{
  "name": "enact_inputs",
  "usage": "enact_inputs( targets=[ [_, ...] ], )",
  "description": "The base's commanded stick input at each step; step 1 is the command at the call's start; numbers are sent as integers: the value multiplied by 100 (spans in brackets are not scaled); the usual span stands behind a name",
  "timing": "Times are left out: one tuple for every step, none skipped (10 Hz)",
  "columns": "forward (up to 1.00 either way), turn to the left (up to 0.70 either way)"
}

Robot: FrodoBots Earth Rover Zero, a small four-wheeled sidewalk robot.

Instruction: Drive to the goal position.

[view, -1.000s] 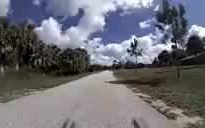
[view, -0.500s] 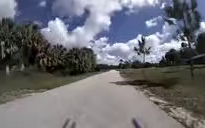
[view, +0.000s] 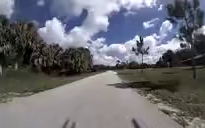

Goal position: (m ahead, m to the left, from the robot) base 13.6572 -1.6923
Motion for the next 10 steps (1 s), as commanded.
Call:
enact_inputs(
  targets=[
    [70, 0],
    [70, 0],
    [70, 0],
    [70, 0],
    [70, 0],
    [70, 0],
    [70, 0],
    [70, 17],
    [70, 35],
    [70, 35]
  ],
)
